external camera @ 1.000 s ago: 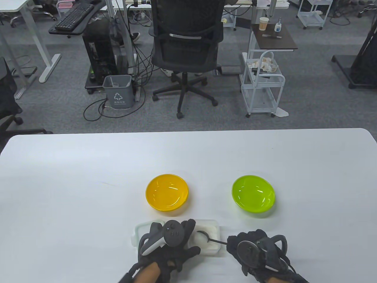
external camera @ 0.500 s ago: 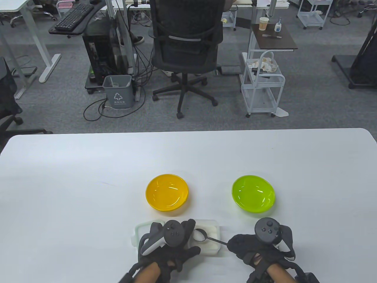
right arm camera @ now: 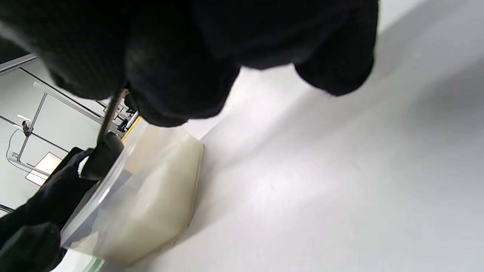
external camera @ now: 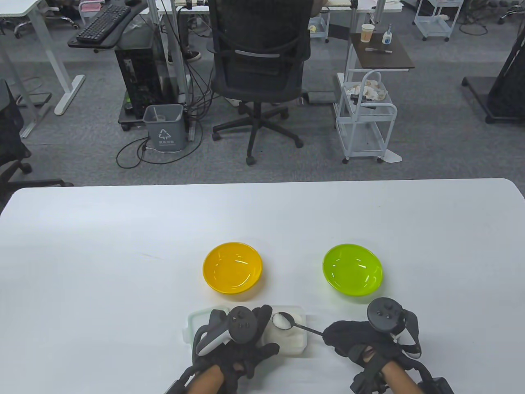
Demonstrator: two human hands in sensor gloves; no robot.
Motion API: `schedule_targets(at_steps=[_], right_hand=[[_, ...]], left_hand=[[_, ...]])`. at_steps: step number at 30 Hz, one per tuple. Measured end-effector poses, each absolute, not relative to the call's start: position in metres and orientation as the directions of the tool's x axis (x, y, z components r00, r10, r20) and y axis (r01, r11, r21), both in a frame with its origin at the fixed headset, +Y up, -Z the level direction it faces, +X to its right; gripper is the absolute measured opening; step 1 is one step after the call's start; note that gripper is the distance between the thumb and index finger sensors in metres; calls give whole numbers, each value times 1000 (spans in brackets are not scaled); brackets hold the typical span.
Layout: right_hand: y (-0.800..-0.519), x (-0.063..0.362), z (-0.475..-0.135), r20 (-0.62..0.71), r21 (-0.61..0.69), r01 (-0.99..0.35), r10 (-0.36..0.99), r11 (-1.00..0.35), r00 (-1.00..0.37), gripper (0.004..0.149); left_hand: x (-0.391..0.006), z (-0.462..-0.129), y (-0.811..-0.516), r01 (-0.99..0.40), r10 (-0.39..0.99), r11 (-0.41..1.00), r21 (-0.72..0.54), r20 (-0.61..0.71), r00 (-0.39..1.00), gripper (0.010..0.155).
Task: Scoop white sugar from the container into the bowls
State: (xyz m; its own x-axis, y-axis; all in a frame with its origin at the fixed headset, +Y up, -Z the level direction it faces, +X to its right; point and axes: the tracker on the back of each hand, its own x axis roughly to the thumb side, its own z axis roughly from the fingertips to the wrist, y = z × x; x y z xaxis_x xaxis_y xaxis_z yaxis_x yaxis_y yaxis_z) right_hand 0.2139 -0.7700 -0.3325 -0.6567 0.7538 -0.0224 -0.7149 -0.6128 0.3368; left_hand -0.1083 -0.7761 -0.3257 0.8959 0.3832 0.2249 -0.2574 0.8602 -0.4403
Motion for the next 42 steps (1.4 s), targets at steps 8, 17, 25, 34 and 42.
schedule_targets(at_steps=[8,17,25,34,42], right_hand=[[-762,242,-339,-75,238,-780,790,-579,-609,37],[-759,283,-345,-202,50,-818,796,-574,-571,37],[-759,312,-345,-306,-141,-739,739,-659,-601,37],[-750,306,-344,-264,-228,-429,479,-874,-837,39],[-738,273,-339,-212,-284,86,-25,-955,-977,44]], left_hand=[[-109,-326,-776,-260,386,859,-442,223,895,91],[-109,-326,-776,-262,387,858,-442,222,895,90],[-109,-326,-776,-261,387,858,-443,222,895,91],[-109,-326,-776,-263,390,856,-445,220,894,91],[-109,-326,-776,-267,393,853,-448,217,893,91]])
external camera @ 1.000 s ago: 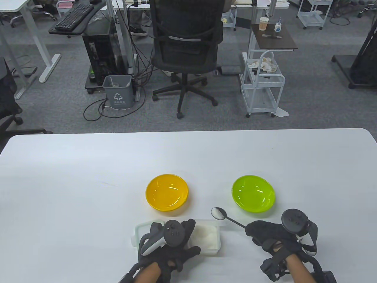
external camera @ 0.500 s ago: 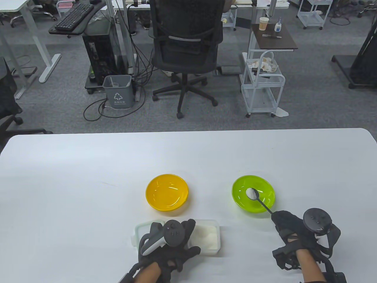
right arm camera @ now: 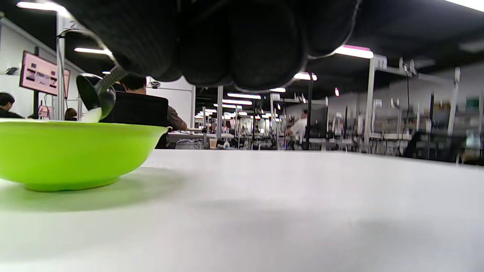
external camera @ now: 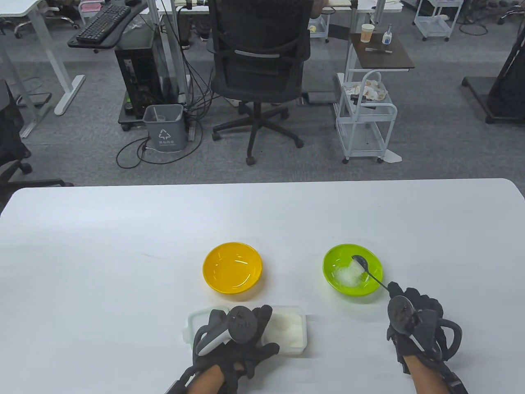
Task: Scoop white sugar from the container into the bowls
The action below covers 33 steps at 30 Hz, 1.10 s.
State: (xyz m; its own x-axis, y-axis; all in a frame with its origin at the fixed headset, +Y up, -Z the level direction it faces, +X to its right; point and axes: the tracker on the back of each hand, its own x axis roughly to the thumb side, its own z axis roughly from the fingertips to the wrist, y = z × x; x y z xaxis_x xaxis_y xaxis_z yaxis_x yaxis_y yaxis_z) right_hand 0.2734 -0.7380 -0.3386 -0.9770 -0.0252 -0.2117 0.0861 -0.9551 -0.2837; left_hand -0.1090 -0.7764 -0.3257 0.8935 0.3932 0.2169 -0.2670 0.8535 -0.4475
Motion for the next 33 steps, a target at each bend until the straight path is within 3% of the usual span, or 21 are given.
schedule_targets(at_steps=[9,18,33], right_hand=[[-737,266,-337,-198,-290,110,-53,-951,-979,44],[-730,256,-331,-121,-327,38,1,-944,-993,41],[-713,197,-297,243,-401,-60,-43,-914,-969,38]], left_hand=[[-109,-326,-776,-266,392,854,-448,217,894,91],[-109,-326,-776,-266,392,854,-448,217,894,90],[-109,-325,-776,-267,393,853,-449,215,894,90]])
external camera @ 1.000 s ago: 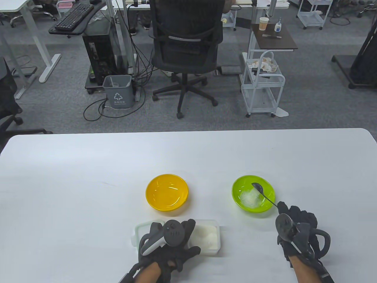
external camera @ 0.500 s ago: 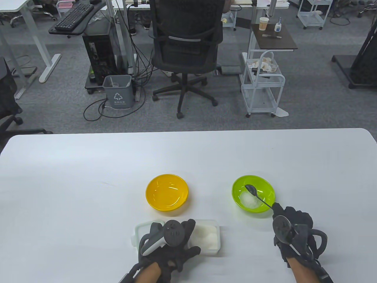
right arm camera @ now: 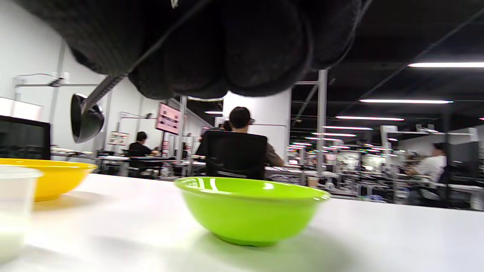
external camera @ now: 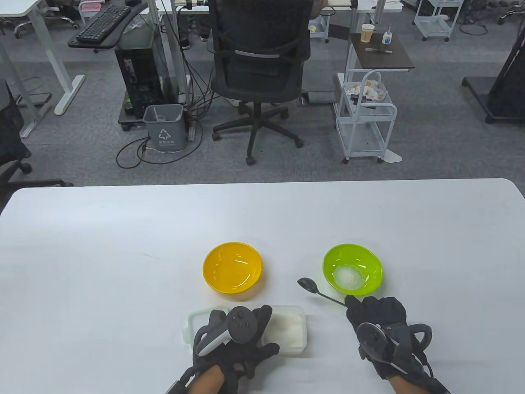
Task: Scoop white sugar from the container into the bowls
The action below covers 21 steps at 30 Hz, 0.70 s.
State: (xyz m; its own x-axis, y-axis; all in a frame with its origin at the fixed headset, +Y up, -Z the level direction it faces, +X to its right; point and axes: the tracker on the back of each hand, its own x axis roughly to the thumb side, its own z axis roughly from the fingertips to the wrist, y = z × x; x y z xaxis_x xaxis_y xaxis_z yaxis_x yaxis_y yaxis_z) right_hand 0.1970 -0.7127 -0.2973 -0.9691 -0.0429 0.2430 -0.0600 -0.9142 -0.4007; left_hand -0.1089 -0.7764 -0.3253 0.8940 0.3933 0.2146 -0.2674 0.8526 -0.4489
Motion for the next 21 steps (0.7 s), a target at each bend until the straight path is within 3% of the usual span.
schedule_targets(at_steps=[11,15,21], right_hand=[[-715,174,-285,398,-398,-29,-144,-917,-906,38],[-720,164,-282,372,-456,88,-280,-885,-885,37],[-726,150,-281,381,-483,166,-378,-860,-844,37]], left_hand=[[-109,-325,-776,-267,394,852,-450,215,894,90],[-109,-325,-776,-267,393,852,-450,215,894,90],[-109,-325,-776,-267,393,852,-451,214,894,91]])
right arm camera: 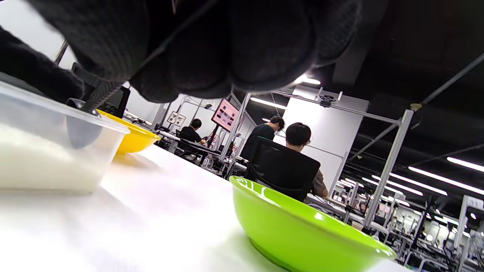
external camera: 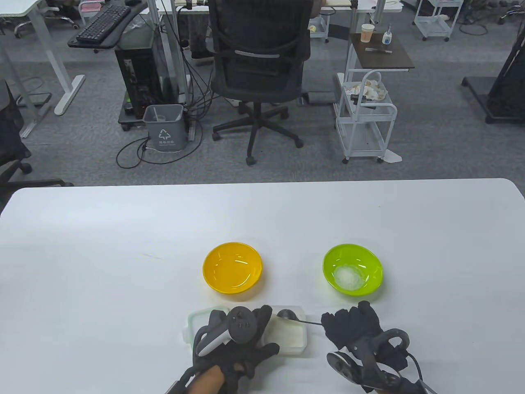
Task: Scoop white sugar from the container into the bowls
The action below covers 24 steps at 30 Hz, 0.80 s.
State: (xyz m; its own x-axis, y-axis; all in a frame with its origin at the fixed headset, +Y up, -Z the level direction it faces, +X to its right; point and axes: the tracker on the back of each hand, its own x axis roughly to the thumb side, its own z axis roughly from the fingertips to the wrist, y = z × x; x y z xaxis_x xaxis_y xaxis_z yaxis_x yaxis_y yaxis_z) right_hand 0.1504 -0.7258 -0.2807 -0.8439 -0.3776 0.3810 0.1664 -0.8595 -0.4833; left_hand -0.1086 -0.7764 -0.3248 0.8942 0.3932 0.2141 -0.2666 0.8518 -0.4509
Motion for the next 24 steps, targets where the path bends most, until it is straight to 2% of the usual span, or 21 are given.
schedule_targets(at_steps=[10,16,20,24], right_hand=[[-723,146,-278,455,-433,148,-357,-889,-816,38],[-721,144,-278,503,-370,107,-295,-923,-812,38],[-720,149,-282,521,-272,27,-171,-962,-836,37],[-724,157,-290,492,-158,-106,15,-982,-870,36]], left_hand=[[-108,-325,-776,-267,394,852,-451,214,894,91],[-108,-325,-776,-265,392,852,-451,215,895,91],[-108,-325,-776,-264,391,853,-451,215,895,91],[-108,-325,-776,-264,391,853,-451,215,895,90]])
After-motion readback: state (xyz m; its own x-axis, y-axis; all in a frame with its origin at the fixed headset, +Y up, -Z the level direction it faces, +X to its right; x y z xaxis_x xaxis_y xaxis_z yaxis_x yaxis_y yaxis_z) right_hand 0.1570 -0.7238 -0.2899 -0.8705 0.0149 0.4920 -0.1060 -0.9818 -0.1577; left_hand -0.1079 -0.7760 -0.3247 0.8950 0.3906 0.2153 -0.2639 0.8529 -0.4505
